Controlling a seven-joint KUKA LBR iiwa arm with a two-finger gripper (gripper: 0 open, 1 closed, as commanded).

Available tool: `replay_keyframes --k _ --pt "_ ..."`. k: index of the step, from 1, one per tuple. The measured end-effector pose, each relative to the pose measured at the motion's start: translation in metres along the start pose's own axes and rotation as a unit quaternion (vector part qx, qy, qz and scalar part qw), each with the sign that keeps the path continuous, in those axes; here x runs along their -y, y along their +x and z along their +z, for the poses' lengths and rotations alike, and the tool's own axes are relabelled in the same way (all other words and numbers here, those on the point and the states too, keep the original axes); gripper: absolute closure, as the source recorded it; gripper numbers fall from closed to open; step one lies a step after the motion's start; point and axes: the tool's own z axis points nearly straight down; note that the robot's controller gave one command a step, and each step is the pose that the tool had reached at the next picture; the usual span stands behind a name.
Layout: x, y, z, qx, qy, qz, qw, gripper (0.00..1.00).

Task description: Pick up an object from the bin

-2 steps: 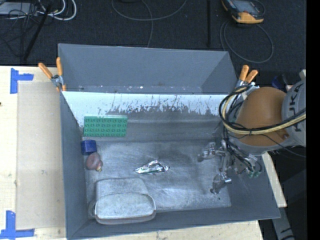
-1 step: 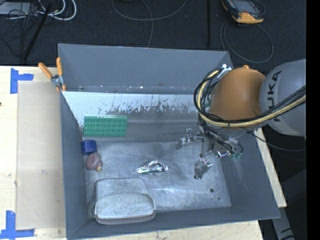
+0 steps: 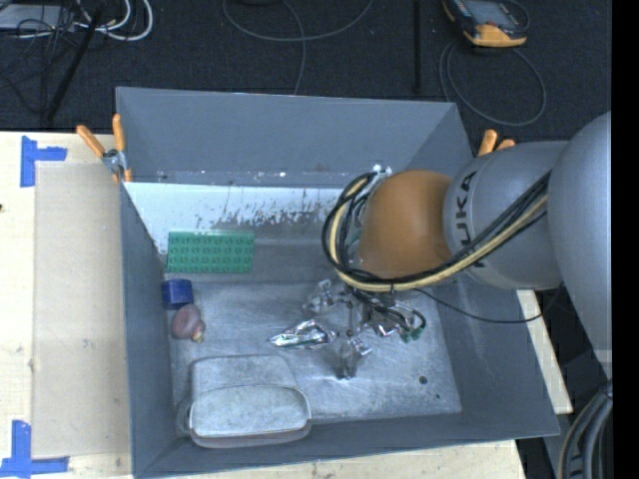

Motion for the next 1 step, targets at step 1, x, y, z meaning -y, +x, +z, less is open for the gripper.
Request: replay_keyframes --k 1 --pt "-0.0250 -0.0186 -0.0024 0.0008 0.001 0.039 0.9992 0.00"
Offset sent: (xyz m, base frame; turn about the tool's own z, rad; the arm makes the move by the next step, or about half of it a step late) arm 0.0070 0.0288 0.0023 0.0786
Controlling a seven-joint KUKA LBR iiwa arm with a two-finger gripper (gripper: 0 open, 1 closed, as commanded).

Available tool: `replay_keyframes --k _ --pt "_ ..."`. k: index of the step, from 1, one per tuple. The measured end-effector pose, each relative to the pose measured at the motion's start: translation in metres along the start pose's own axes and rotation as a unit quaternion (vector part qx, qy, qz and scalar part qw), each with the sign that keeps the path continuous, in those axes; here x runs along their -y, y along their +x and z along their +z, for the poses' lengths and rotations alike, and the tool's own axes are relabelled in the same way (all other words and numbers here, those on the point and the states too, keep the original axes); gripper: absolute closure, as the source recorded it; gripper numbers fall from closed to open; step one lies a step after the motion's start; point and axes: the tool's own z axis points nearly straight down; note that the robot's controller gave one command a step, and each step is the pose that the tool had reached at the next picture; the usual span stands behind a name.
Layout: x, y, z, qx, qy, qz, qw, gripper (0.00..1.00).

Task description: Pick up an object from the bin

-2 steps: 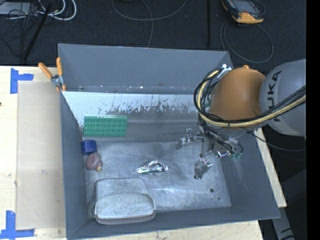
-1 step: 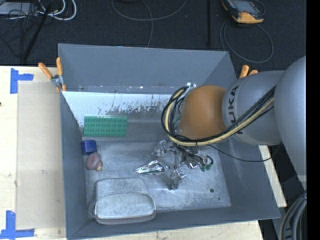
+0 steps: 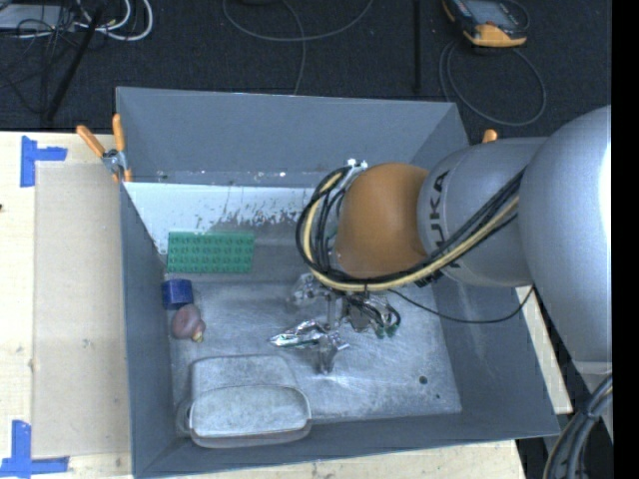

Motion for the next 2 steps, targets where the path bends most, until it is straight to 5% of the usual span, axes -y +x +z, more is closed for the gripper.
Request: replay_keyframes --k 1,2 --pt "0.000 -0.001 -0.001 0.0002 0.000 -0.002 1.0000 1.00" --pt "0.052 -0.031 -0.199 0.0039 0.002 -0.048 0.9989 1.00"
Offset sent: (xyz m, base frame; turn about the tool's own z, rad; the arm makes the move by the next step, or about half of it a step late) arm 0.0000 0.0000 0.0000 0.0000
